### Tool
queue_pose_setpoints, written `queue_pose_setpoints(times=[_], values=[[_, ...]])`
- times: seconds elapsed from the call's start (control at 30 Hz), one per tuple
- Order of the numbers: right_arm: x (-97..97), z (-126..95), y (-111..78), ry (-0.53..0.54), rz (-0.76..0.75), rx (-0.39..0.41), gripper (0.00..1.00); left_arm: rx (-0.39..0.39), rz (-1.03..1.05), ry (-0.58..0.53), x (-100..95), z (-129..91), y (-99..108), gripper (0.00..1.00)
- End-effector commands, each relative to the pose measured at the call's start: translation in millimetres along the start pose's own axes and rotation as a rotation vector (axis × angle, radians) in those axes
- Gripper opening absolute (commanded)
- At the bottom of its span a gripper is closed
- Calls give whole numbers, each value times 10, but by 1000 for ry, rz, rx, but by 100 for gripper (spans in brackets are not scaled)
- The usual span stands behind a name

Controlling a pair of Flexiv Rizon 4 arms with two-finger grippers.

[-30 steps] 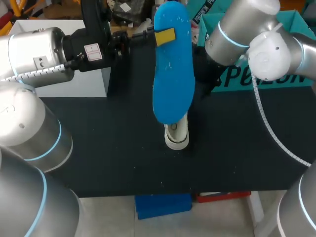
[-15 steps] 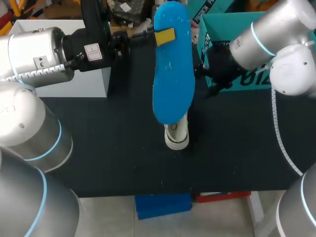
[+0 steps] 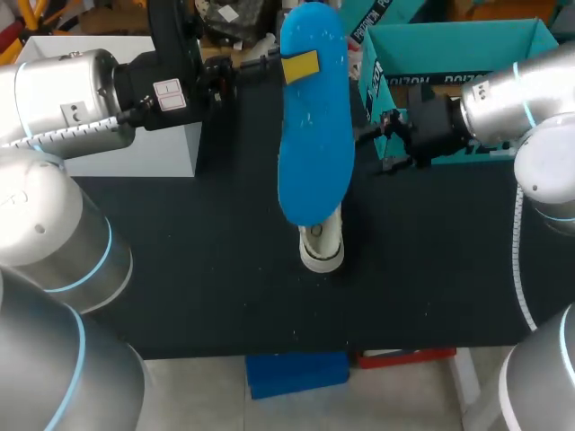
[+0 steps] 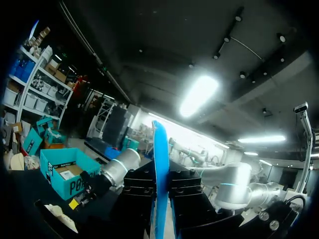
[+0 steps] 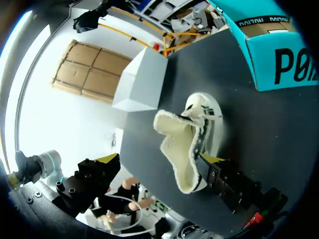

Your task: Take the shoe out of the shoebox, open the shoe tongue, remove and reinsert the insole, then place the shoe into the shoebox

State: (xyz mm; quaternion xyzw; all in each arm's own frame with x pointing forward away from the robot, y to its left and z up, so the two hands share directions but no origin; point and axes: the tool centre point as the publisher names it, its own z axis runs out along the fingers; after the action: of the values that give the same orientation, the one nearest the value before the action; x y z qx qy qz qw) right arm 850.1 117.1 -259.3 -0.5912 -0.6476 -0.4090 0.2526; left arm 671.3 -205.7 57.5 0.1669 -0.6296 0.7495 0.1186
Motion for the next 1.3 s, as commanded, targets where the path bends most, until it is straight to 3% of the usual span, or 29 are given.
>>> queue_pose_setpoints(times=[0.03,0.8,0.93,1.13,1.3], values=[[-42,-27,-75,357,-4,-51,100,1,1,-2,4,1,4,0],[48,-162,-40,271,50,-13,100,1,1,-2,4,1,4,0],[48,-162,-40,271,50,-13,100,-13,226,4,-35,115,29,0],[48,-162,-40,271,50,-13,100,-15,487,68,-249,254,410,0],[48,-162,-40,271,50,-13,100,36,619,102,-567,309,739,0]])
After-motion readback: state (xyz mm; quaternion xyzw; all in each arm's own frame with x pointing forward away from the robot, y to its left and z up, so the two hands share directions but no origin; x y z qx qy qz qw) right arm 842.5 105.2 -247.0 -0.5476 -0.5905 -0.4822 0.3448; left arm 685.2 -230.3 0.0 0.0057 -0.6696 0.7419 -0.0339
